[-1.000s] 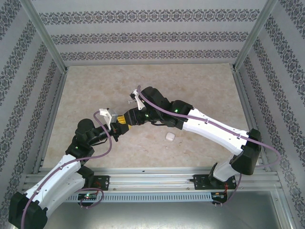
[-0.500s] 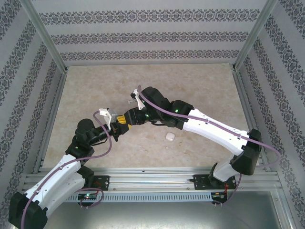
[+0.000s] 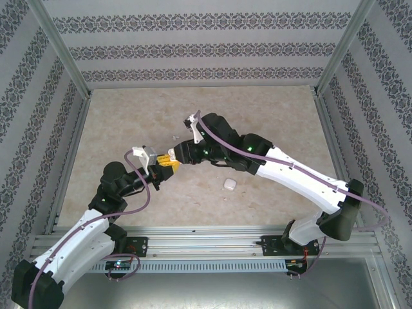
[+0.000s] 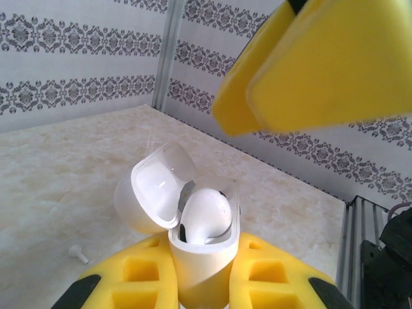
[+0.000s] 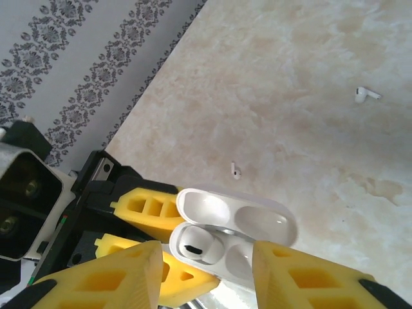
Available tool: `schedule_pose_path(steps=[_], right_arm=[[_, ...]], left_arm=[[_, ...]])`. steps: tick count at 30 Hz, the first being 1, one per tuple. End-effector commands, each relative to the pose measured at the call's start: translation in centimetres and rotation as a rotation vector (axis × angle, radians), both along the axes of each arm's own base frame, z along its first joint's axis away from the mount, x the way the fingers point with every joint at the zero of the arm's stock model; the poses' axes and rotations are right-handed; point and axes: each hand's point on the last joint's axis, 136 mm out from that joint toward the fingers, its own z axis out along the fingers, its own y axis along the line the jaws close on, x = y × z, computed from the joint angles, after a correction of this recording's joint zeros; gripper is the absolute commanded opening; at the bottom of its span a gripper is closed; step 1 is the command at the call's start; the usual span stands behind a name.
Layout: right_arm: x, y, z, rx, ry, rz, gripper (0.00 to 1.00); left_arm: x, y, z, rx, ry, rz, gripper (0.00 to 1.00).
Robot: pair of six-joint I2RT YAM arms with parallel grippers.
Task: Insert wireless bluetooth earbuds into charging case
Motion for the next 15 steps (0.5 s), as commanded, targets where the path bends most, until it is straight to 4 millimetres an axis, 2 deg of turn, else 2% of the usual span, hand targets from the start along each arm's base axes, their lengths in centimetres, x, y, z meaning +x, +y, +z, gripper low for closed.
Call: schedule_pose_path(steps=[1, 4, 7, 12, 15], right_arm=[[1.1, -2.0, 2.1, 0.008, -0.038, -0.052, 0.41], [2.4, -3.6, 1.3, -0.023, -0.016, -0.098, 0.41], [4.4, -5.5, -0.5, -0.072, 0.030, -0.183, 0.42], [8.0, -8.2, -5.4, -0.189, 0.177, -0.299, 0.42], [9.8, -8.2, -7.9, -0.264, 0.220, -0.321, 0.42]], left_arm=[[0.0, 0.3, -0.3, -0.007, -0.017, 0.022, 0.00], [0.0, 0.4, -1.2, 0.000, 0.000, 0.028, 0.00], [0.1, 0.5, -1.8, 0.007, 0.014, 0.038, 0.00], [0.4, 1.3, -3.0, 0.072, 0.032, 0.090, 0.00], [0.4, 2.4, -3.3, 0.125, 0.026, 0.146, 0.00]])
